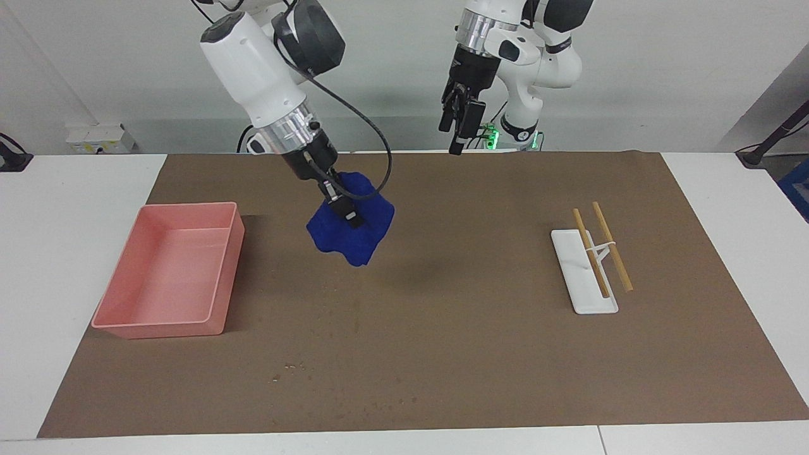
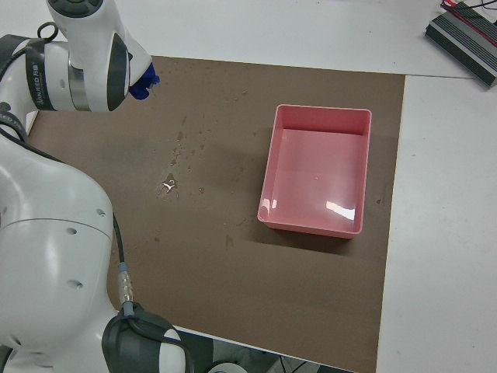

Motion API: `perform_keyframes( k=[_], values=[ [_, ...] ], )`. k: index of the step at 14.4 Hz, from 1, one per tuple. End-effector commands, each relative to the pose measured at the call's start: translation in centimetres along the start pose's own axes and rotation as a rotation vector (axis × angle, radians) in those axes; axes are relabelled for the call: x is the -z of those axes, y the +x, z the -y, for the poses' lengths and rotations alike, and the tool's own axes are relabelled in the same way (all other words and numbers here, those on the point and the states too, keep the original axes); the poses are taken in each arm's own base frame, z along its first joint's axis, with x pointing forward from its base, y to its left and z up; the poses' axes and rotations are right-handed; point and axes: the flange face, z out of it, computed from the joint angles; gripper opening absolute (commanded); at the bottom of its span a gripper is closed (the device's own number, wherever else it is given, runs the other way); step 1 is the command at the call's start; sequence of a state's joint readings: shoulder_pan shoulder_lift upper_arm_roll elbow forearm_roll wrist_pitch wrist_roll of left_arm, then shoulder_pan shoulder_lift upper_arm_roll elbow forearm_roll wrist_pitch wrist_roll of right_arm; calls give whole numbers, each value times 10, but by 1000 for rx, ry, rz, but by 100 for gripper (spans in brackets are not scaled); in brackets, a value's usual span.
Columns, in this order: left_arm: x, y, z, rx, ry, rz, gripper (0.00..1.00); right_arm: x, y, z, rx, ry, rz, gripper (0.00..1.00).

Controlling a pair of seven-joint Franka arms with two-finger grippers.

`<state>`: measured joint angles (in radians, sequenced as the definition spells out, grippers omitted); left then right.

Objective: Wipe water with towel using both arms
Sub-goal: 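Open the left gripper and pull the towel away with the right gripper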

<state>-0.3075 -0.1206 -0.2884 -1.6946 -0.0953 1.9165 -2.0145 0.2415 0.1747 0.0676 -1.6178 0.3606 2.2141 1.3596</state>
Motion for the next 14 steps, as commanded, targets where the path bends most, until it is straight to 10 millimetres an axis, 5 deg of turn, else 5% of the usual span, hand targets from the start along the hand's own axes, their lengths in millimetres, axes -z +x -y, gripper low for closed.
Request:
perform_keyframes(
  k=[1,5,8,14],
  values=[
    [7,27,7,-272,73,-47,100,-44,36,9,112,43,-83,0],
    [12,108,1,-606,241,-59,100,-109,81,9,242,135,-171,0],
    [15,145,1,-805,308,-30,100,-152,102,2,276,172,-208,0],
    [22,211,-2,-1063,359,24,100,-236,103,-48,252,100,-198,0]
  ],
)
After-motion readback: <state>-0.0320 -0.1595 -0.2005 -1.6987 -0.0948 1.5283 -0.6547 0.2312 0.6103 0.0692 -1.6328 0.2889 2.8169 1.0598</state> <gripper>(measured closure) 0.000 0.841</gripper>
